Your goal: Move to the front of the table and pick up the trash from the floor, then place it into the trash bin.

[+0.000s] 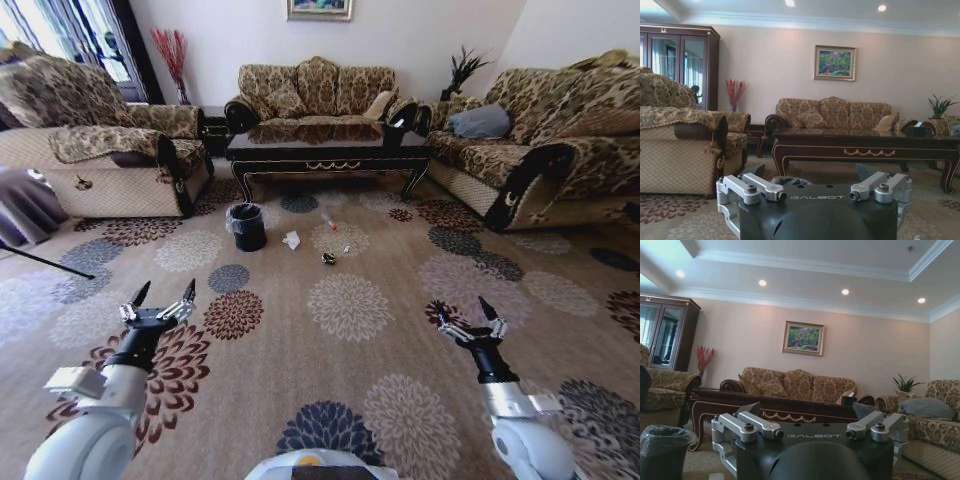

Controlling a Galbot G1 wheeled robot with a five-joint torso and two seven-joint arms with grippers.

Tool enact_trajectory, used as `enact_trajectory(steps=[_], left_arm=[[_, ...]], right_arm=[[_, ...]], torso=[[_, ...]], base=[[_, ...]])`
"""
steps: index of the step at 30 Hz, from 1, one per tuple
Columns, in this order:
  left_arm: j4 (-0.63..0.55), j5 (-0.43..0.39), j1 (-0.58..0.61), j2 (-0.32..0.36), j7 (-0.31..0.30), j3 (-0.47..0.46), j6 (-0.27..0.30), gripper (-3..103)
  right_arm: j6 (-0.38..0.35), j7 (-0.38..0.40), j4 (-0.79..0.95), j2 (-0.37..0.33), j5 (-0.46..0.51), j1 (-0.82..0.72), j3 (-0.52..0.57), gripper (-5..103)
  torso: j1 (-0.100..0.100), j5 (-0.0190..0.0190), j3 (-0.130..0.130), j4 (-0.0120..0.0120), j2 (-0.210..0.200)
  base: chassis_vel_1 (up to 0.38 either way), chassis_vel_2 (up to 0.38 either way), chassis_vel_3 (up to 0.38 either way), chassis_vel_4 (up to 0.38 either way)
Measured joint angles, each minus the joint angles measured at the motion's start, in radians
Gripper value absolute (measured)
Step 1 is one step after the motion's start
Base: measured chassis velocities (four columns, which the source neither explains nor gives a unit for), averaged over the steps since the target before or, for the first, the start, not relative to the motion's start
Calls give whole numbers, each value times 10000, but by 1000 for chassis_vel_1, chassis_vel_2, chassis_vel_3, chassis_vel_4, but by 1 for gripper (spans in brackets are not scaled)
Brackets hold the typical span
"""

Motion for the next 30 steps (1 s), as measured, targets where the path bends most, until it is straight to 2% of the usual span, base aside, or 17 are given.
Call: enact_trajectory(steps=[6,11,18,23,30], left_arm=[[75,-139,-203,-16,14,38,-2,100],[186,-106,-278,-65,42,77,-3,100],[274,11,-331,-100,93,134,-13,100],[390,7,-417,-72,93,176,-180,100],[515,148,-451,-129,149,242,-411,100]], right_arm=[[-208,155,158,-66,252,-64,37,100],[-112,47,171,-210,-107,27,244,100],[-335,169,-34,-460,-183,228,207,100],[-248,141,-365,-397,-170,277,125,100],[-146,51,-510,-308,-192,260,82,100]], torso=[[-39,1,-187,-1,-224],[-67,1,-363,0,-428],[-84,1,-652,0,-738],[-115,2,-758,-1,-876],[-119,0,-770,-2,-892]], base=[[0,0,0,0],[0,0,0,0],[0,0,0,0],[0,0,0,0],[0,0,0,0]])
